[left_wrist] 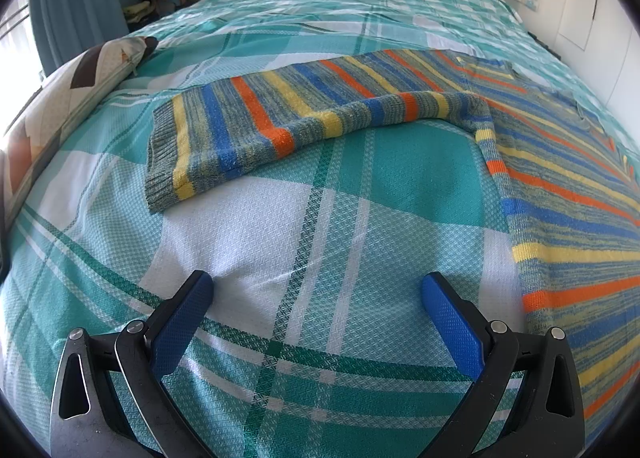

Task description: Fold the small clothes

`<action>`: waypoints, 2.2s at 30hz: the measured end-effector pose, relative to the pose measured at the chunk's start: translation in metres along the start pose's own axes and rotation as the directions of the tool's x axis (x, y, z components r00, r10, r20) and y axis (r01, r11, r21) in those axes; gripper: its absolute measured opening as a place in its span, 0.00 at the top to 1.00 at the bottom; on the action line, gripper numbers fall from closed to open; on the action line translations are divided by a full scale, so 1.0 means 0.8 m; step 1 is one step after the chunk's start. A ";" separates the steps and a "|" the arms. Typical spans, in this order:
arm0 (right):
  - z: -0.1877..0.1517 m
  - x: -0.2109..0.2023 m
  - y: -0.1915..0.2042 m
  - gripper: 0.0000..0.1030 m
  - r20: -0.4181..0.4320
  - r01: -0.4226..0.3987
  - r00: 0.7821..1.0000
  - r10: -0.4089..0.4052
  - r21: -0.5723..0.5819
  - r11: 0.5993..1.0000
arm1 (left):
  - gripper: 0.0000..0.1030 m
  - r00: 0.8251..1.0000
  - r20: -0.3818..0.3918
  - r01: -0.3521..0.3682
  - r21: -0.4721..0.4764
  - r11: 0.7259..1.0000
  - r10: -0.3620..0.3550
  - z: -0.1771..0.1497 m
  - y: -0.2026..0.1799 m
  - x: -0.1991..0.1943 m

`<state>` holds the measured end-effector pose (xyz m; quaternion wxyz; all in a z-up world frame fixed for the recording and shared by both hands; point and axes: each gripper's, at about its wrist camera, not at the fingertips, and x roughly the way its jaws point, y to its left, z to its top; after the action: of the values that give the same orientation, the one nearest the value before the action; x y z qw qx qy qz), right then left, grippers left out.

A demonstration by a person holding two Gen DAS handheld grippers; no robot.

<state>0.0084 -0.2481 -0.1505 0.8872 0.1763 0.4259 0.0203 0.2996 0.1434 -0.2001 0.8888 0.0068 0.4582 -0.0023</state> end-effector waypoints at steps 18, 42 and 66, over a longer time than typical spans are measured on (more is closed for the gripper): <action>-0.001 0.004 0.002 0.33 -0.011 0.000 1.000 0.000 -0.002 1.000 | 0.00 1.000 0.000 0.000 0.000 1.000 0.000 0.000 0.000 0.000; -0.006 0.002 0.008 0.33 -0.018 0.011 1.000 -0.011 -0.023 1.000 | 0.00 1.000 0.000 0.000 0.000 1.000 0.000 0.000 0.000 0.000; -0.003 0.011 0.003 0.33 -0.034 -0.005 0.999 0.005 -0.003 1.000 | 0.00 1.000 0.000 -0.001 0.000 1.000 0.001 0.000 0.000 0.000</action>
<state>0.0122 -0.2435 -0.1577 0.8799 0.1756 0.4407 0.0260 0.3000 0.1434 -0.2003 0.8889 0.0069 0.4581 -0.0020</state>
